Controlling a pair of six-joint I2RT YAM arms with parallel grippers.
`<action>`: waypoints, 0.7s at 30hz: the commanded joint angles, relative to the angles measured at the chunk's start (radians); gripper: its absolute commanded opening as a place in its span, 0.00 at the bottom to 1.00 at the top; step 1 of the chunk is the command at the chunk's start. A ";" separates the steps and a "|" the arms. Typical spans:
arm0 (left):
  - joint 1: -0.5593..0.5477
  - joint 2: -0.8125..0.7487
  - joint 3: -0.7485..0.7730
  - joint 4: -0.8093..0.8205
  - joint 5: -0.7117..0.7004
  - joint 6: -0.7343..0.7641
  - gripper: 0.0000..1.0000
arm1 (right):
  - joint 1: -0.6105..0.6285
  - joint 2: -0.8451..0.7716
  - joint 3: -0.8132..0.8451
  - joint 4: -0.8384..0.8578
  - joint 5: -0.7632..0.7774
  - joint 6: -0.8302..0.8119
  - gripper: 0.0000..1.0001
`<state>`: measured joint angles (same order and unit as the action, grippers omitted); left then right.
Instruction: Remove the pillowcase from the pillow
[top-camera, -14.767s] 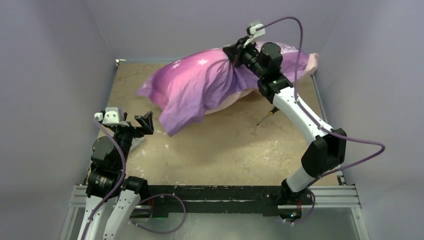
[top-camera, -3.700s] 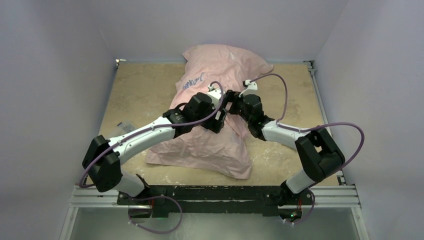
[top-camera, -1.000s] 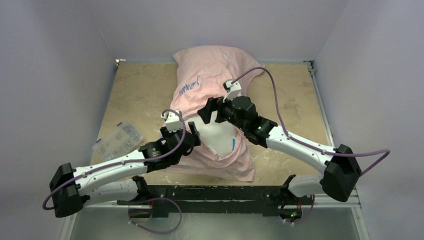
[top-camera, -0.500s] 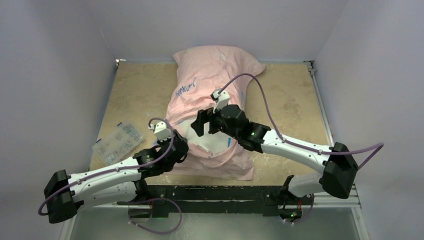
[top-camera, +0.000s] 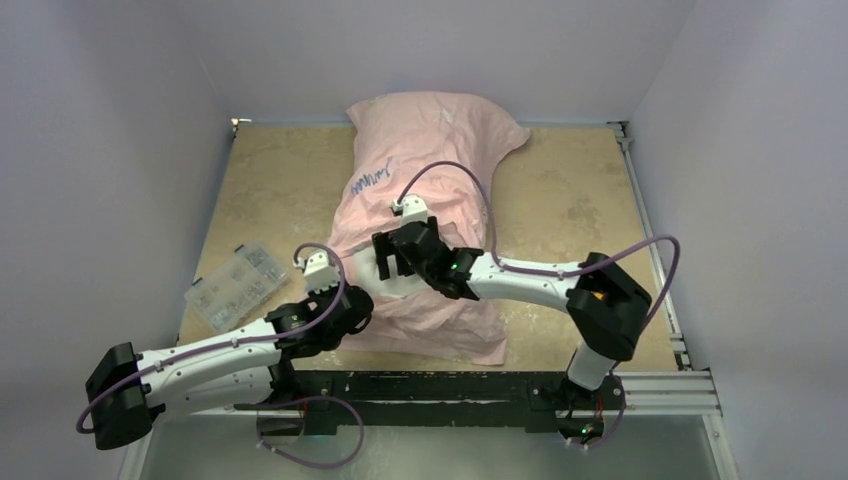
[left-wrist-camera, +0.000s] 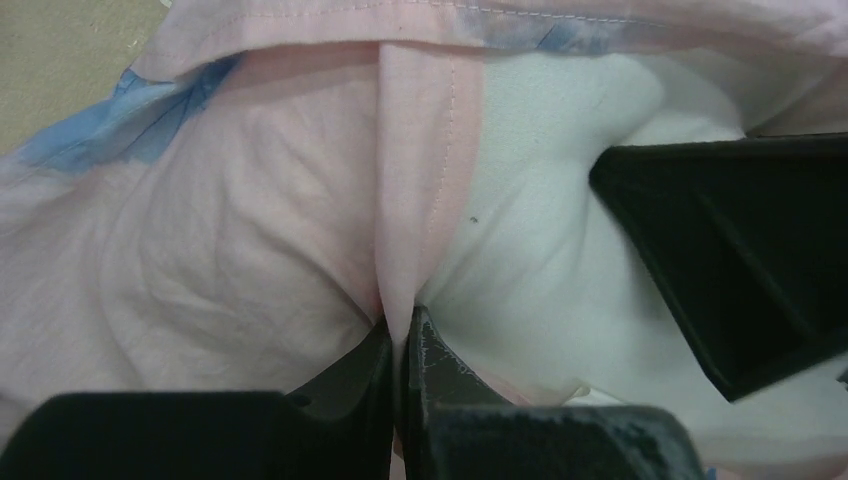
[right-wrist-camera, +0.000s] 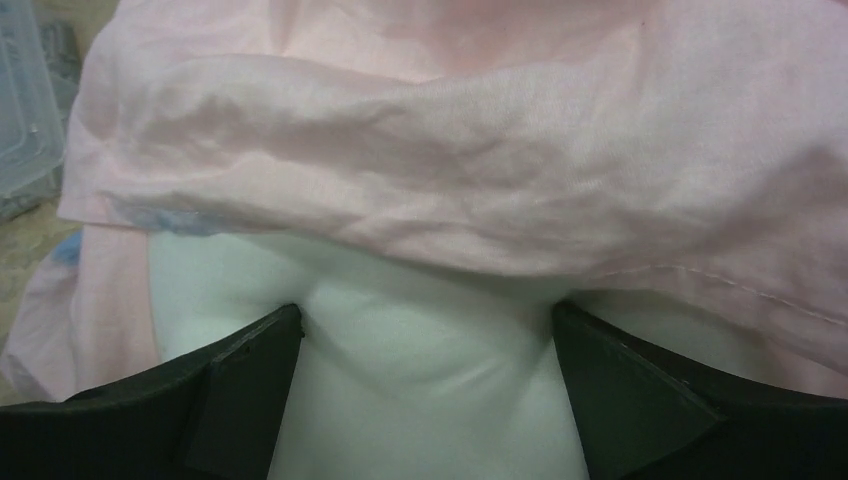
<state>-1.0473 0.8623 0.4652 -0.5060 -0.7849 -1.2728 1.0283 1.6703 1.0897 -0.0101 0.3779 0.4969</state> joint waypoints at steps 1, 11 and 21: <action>0.001 0.006 -0.030 -0.056 0.025 0.004 0.03 | 0.005 0.151 0.003 -0.039 0.044 0.017 0.99; 0.001 -0.010 -0.049 -0.027 0.016 0.015 0.03 | -0.012 0.098 0.062 0.005 -0.003 -0.003 0.00; 0.001 -0.023 -0.078 -0.025 -0.003 0.007 0.04 | -0.275 -0.316 0.002 0.238 -0.252 -0.020 0.00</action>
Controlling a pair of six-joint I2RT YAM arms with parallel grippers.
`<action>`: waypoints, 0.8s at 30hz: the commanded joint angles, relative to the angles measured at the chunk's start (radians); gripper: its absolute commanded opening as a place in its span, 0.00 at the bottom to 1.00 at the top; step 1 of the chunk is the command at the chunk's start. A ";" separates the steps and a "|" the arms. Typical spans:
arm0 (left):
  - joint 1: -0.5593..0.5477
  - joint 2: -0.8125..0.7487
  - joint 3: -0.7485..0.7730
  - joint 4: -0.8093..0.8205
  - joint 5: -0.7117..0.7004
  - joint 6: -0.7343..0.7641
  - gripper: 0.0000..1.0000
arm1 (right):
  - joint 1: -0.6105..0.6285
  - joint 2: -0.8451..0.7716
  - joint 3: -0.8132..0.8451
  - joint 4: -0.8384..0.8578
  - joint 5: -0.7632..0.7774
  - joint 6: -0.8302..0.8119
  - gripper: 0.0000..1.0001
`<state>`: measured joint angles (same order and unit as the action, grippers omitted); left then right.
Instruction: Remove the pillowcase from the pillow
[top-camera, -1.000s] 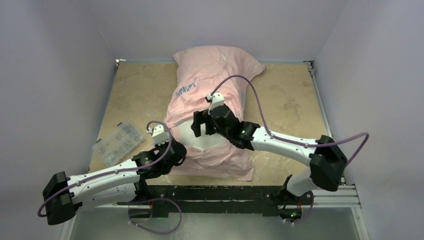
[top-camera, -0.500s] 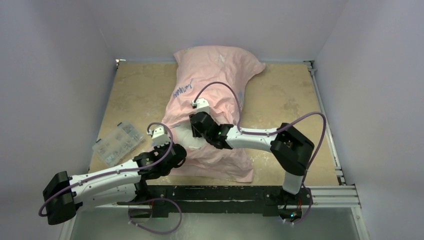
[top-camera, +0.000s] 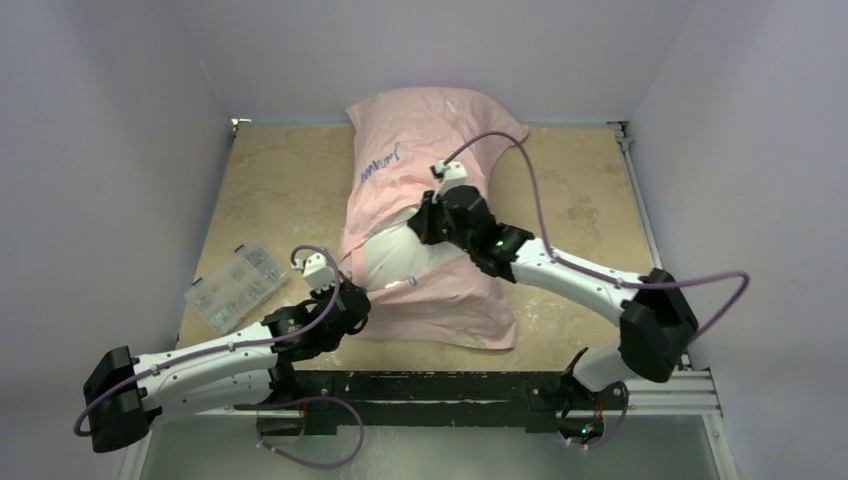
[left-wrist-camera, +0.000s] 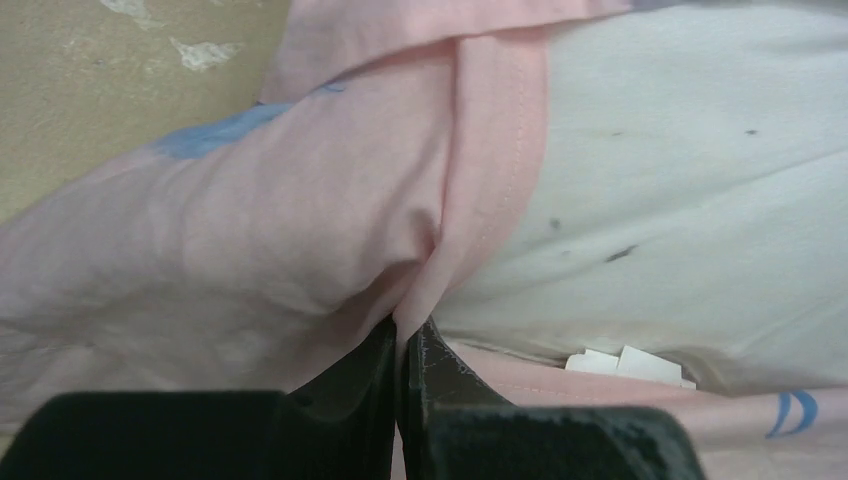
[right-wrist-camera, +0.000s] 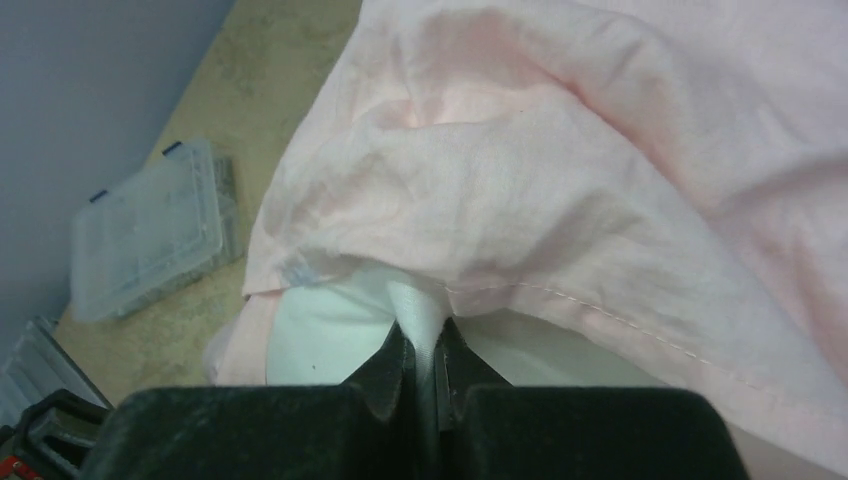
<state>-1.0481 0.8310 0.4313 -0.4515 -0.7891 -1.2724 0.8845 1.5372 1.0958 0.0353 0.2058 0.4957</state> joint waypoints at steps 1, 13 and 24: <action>0.002 0.009 -0.046 -0.077 0.001 0.005 0.04 | -0.169 -0.214 -0.013 0.211 -0.114 -0.014 0.00; 0.002 0.051 -0.088 -0.007 -0.029 -0.002 0.10 | -0.451 -0.400 -0.085 0.395 -0.612 0.068 0.00; 0.003 -0.057 -0.067 0.055 -0.170 0.067 0.14 | -0.596 -0.422 -0.067 0.324 -0.721 -0.010 0.00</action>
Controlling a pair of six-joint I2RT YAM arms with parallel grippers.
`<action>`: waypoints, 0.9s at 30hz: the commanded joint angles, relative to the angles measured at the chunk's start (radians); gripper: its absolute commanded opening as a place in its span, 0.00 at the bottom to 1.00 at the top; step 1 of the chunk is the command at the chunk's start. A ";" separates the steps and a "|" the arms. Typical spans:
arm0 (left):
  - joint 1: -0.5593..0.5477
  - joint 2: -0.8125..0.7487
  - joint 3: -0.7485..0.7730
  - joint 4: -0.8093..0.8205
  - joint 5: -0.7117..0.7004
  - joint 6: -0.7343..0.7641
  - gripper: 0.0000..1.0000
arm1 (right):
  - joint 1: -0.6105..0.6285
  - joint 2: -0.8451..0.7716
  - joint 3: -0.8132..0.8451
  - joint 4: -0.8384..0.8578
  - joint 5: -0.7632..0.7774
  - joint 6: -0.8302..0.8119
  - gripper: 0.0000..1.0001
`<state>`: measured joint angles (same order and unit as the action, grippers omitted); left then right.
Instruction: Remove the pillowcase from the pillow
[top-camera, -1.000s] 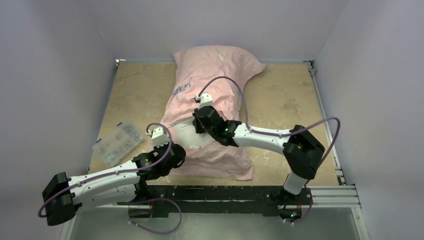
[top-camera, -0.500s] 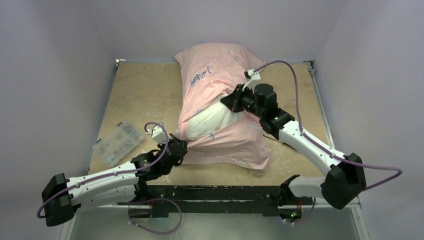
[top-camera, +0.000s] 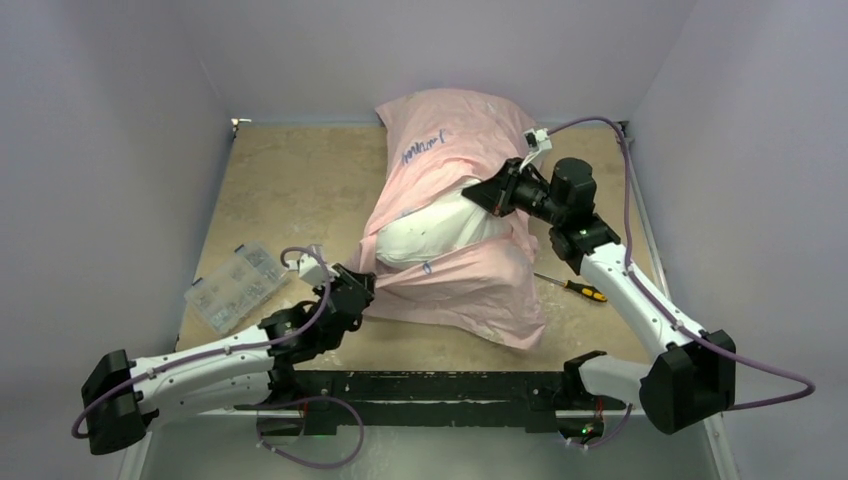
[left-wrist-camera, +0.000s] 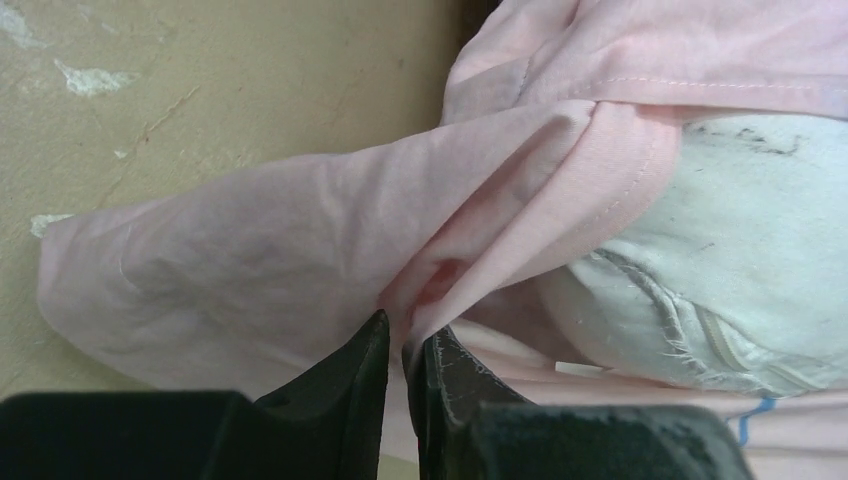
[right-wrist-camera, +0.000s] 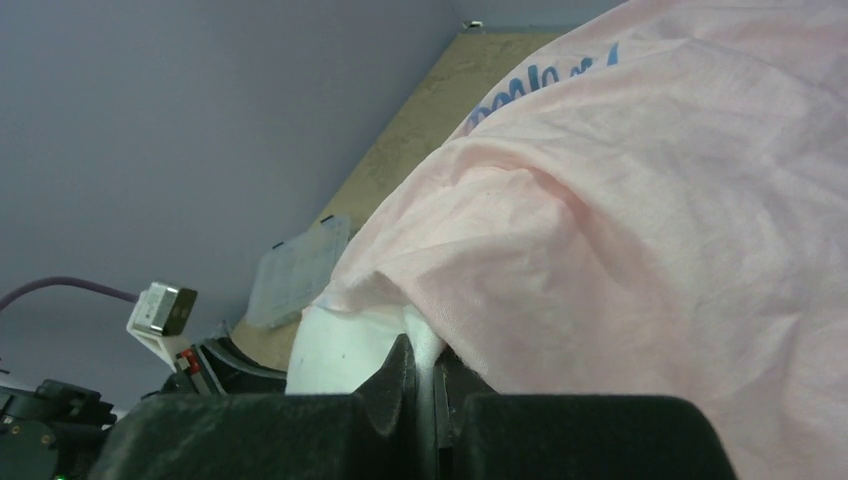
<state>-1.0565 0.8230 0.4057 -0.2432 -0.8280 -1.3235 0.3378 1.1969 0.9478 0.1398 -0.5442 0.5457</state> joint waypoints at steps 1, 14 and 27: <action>0.011 -0.055 -0.044 -0.098 -0.123 0.164 0.13 | -0.050 -0.077 0.064 0.218 0.040 -0.066 0.00; 0.305 0.115 -0.152 0.319 0.098 0.211 0.01 | -0.063 -0.158 -0.028 0.228 -0.121 -0.050 0.00; 0.492 0.248 -0.043 0.549 0.615 0.409 0.35 | -0.066 -0.143 -0.055 0.286 -0.175 -0.059 0.00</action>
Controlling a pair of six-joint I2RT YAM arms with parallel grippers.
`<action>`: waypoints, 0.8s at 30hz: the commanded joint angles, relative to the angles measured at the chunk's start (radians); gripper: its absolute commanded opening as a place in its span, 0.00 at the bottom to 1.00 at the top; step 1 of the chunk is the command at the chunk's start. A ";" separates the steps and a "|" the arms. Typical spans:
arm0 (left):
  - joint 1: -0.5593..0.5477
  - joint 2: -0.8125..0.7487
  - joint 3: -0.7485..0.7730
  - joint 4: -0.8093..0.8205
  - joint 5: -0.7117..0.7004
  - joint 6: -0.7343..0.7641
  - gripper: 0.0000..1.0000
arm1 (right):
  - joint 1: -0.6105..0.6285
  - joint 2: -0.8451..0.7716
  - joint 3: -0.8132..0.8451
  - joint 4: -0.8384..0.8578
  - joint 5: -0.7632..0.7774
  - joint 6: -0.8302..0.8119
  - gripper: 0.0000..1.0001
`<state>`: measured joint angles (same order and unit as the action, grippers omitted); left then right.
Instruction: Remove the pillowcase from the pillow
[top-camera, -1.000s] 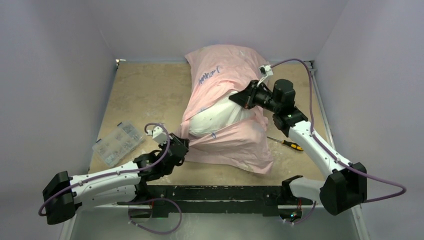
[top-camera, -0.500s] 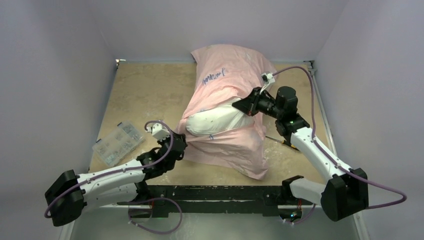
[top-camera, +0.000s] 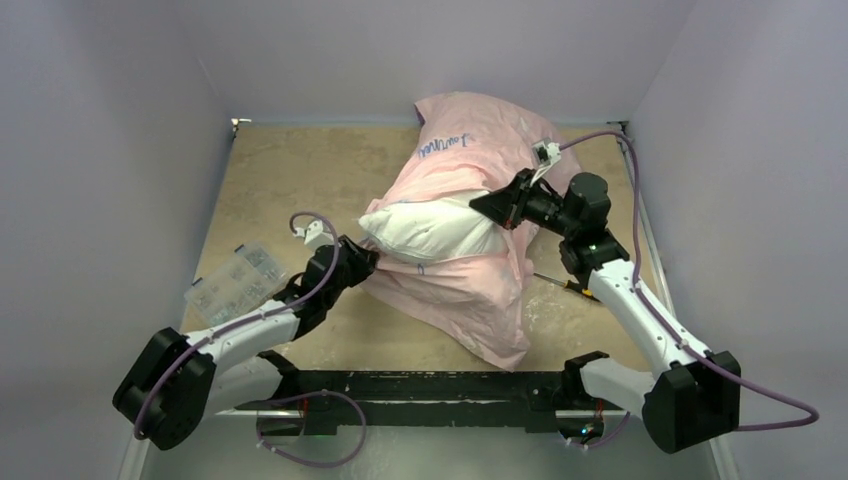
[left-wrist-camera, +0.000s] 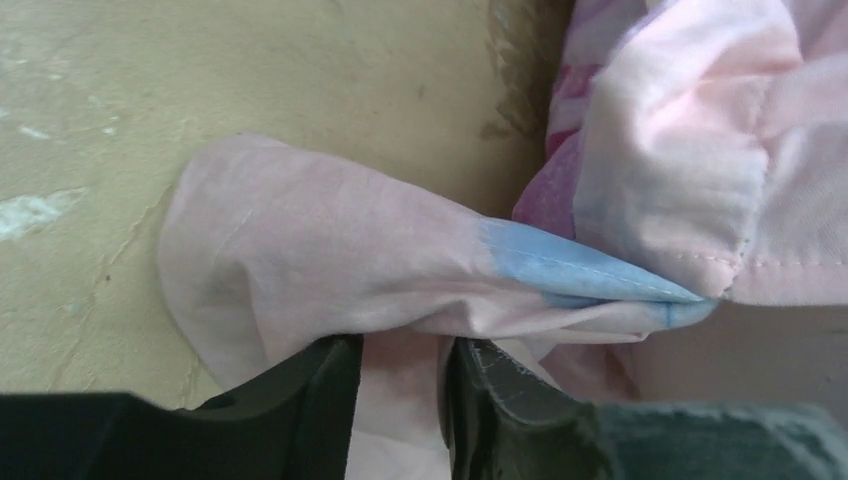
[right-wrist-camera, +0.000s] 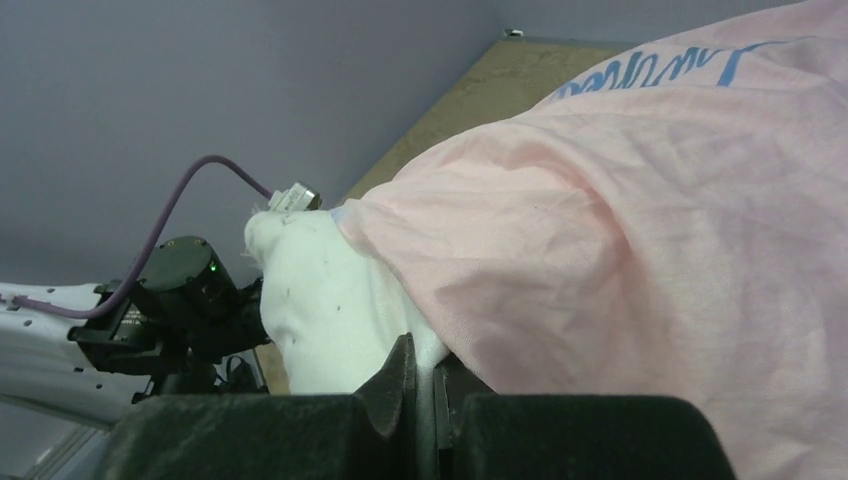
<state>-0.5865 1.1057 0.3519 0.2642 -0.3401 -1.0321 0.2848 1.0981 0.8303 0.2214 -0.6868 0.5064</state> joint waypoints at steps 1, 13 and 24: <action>0.021 -0.070 0.005 0.042 0.155 0.135 0.40 | -0.012 -0.034 0.060 0.214 -0.031 -0.019 0.00; -0.028 -0.488 0.029 -0.212 0.374 0.290 0.68 | 0.015 0.161 0.068 0.342 -0.016 0.026 0.00; -0.178 -0.304 0.314 -0.214 0.460 0.446 0.71 | 0.165 0.285 0.176 0.292 0.185 0.011 0.00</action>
<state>-0.6910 0.6998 0.5888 -0.0254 0.0818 -0.6594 0.4168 1.3907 0.9169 0.4210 -0.5957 0.5228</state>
